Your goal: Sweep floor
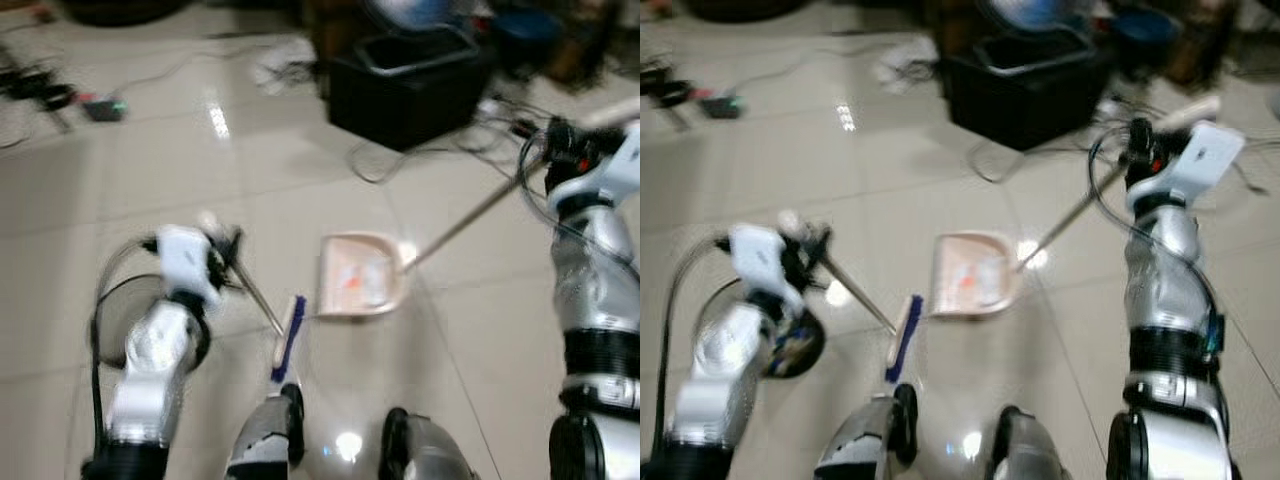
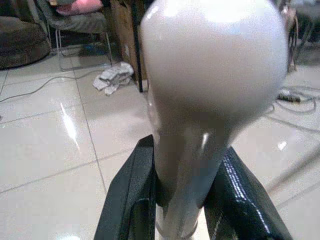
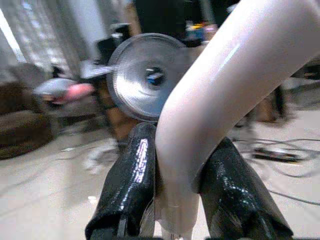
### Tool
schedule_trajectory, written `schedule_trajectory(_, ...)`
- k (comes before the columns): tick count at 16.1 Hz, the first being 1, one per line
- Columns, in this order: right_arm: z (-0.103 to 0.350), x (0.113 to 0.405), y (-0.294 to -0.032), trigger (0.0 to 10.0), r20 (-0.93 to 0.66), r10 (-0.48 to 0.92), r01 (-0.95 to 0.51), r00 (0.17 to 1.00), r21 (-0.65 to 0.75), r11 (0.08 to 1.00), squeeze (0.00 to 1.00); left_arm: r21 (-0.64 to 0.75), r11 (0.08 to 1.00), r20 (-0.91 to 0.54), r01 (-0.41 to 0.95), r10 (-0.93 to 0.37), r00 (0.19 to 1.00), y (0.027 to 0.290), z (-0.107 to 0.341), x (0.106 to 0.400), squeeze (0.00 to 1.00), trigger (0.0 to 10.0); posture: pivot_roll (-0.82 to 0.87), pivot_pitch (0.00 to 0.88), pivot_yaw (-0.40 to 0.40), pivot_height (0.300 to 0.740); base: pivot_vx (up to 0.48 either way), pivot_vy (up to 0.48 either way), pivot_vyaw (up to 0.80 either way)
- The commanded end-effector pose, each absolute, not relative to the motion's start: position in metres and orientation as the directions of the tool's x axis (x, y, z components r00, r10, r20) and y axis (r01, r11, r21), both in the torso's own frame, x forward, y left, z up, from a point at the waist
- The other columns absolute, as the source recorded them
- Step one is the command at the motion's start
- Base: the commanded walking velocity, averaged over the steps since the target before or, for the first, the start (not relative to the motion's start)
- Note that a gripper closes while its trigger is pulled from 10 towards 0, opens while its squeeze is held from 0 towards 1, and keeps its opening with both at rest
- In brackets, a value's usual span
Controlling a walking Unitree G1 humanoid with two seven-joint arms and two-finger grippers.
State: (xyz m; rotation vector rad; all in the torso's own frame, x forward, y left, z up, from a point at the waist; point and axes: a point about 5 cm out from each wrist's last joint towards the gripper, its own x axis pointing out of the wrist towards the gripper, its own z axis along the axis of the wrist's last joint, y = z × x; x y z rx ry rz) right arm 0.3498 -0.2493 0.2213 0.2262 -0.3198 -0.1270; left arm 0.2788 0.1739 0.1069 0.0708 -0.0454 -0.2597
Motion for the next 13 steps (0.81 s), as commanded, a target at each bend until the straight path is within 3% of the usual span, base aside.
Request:
schedule_trajectory(1,0.240,0.348,-0.249,10.0,0.355,-0.150,0.060,0.923,0.251,0.966,0.00,0.096,0.960,0.017,0.262,-0.264,0.964,0.176,0.106,0.276,0.00,10.0,0.01,0.167,0.061,0.740,0.000,0.000,0.80)
schedule_trajectory(4,0.257,0.350,-0.255,10.0,0.372,-0.177,0.060,0.911,0.305,0.950,0.00,0.082,0.955,-0.035,0.287,-0.285,0.958,0.174,0.095,0.254,0.00,10.0,0.01,0.150,0.075,0.740,0.000,0.000,0.80)
schedule_trajectory(13,0.316,0.362,-0.261,10.0,0.464,-0.160,-0.003,0.871,0.332,0.943,0.00,0.114,0.959,-0.054,0.259,-0.254,0.966,0.176,0.093,0.241,0.00,10.0,0.04,0.129,0.038,0.740,0.000,0.000,0.80)
